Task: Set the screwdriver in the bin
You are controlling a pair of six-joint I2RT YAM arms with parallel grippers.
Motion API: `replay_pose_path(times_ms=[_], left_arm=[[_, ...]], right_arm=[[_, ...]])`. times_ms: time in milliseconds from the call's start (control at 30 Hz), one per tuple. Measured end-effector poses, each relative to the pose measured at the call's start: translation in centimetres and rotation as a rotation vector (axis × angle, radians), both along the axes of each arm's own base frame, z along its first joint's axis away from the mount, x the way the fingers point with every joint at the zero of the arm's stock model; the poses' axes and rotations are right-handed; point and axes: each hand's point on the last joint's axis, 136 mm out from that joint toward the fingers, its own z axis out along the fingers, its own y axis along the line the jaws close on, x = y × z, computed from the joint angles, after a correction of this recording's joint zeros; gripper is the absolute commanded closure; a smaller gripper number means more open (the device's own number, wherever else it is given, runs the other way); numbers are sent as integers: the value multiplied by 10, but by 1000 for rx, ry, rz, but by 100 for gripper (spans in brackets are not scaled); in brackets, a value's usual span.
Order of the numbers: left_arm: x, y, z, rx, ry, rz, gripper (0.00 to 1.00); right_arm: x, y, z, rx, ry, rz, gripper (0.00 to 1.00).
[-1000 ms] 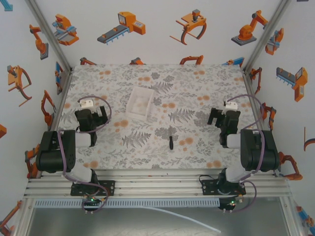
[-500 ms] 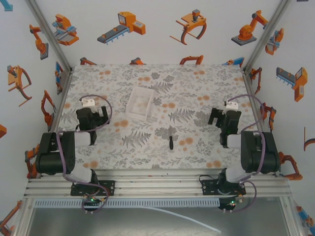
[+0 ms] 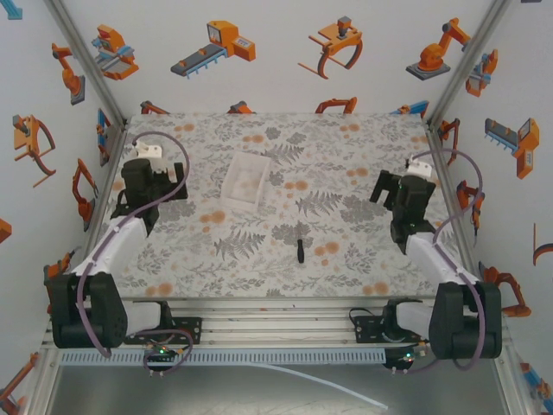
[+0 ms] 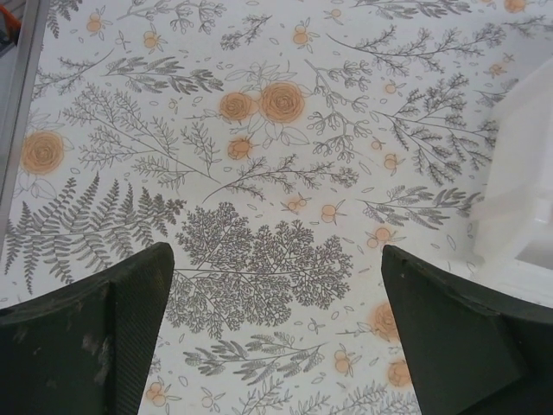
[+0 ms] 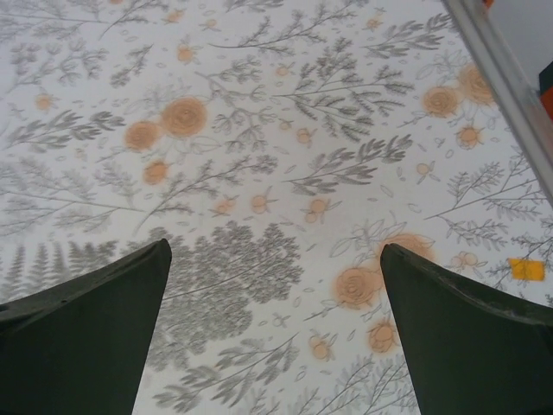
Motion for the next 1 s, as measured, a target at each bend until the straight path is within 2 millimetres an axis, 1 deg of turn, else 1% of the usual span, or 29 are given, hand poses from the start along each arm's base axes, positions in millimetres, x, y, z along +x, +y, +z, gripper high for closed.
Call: replay_pose_path(times_ms=[67,167,233,267,367,433,500,533,567,600,667,733,767,833,900,1000], left_arm=[[-7,-2,12,3,30,-10,3],[-21,-7,33,4,74,-46,3],[-32,-12,42,-1,101,-80,3],[-39,-15,46,-5,115,-100,3],[-59,-22,48,-16,160,-153,3],[-72,-26,46,-20,192,-182,3],[-85,-29,44,-20,219,-212,3],[-89,-31,43,-19,226,-223,3],[-93,-32,43,-17,232,-235,3],[-97,-34,43,-16,236,-248,3],[-102,-36,43,-15,245,-268,3],[-107,-39,41,-19,258,-288,3],[-108,-40,40,-22,267,-296,3],[-111,-42,38,-29,276,-307,3],[-113,-44,37,-32,284,-316,3],[-117,-45,37,-35,290,-322,3]], right_arm=[[2,17,17,60,42,-7,1],[-3,41,44,168,91,18,1],[-11,52,52,213,102,68,1],[-18,56,50,235,118,93,1],[-39,74,33,282,194,158,1],[-51,92,19,277,259,202,1],[-68,117,8,243,318,262,3],[-76,129,6,220,331,291,3],[-85,141,5,193,339,325,1],[-96,155,7,169,334,368,1],[-109,172,11,156,310,427,1],[-114,175,10,155,299,445,2],[-114,175,7,151,305,444,6],[-110,177,-5,134,338,427,7],[-110,187,-27,84,397,425,10],[-120,206,-58,4,486,456,18]])
